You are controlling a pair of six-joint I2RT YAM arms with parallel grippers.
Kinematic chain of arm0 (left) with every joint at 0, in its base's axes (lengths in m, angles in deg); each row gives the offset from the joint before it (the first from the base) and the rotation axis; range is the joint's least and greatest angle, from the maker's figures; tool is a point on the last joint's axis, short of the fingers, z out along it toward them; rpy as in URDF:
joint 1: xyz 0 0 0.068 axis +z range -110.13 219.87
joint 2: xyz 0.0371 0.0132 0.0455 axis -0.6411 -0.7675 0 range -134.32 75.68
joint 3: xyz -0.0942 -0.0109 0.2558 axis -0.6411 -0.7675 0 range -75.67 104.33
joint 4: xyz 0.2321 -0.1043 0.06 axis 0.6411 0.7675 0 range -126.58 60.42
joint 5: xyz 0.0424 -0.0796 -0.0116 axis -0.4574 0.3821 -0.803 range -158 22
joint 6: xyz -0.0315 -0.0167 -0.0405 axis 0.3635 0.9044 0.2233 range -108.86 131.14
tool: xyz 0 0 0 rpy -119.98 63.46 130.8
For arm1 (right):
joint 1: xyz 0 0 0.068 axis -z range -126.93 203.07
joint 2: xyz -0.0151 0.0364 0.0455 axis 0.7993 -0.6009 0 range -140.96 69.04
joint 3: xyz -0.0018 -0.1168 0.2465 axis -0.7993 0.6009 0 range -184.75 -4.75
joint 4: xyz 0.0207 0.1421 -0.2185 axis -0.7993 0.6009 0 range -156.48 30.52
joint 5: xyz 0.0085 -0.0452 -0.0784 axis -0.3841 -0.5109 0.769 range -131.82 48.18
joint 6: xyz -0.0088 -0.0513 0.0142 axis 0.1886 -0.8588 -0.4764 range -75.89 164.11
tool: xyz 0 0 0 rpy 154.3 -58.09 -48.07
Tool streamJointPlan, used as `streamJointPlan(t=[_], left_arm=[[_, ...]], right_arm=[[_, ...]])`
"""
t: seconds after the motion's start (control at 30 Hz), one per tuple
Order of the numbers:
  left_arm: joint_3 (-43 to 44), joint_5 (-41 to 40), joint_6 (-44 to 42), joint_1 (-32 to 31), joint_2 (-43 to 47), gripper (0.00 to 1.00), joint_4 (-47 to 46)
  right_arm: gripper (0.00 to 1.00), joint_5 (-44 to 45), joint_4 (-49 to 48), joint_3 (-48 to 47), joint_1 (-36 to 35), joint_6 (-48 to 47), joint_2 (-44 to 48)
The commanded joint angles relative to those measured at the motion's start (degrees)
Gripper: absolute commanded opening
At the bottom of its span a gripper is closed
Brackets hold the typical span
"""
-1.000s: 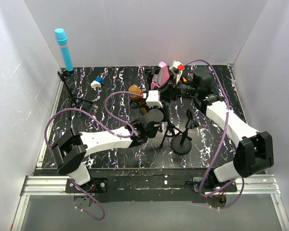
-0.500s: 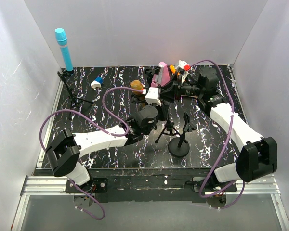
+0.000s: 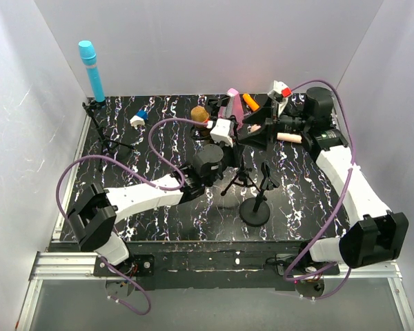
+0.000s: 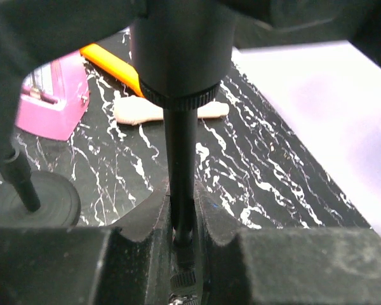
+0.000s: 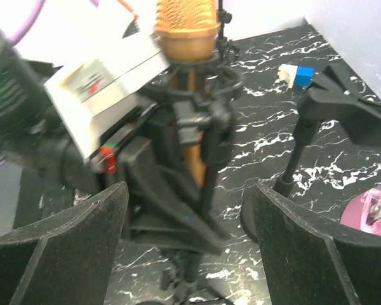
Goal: Attach the microphones to the stand
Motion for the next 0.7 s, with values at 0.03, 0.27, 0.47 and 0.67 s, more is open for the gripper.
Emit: streamJointPlan(t=[0.03, 0.27, 0.47, 0.67], left_arm=[[6.48, 1.79, -1.51, 1.59, -2.04, 0.00, -8.33], [11.66, 4.07, -4.92, 1.95, -6.17, 0.00, -9.13], [14.92, 9.87, -10.90, 3.26, -5.39, 0.00, -5.71], [12.74, 16.47, -16.96, 4.84, 2.51, 0.00, 2.02]], right_arm=[[0.86, -10.22, 12.07, -2.61, 3.26, -5.96, 3.95], [0.86, -11.72, 18.49, -1.99, 9.06, -9.13, 9.40], [0.86, -13.30, 26.66, -3.93, 14.78, -12.29, 13.36], [0.86, -12.51, 30.02, -2.35, 18.74, -14.14, 16.35]])
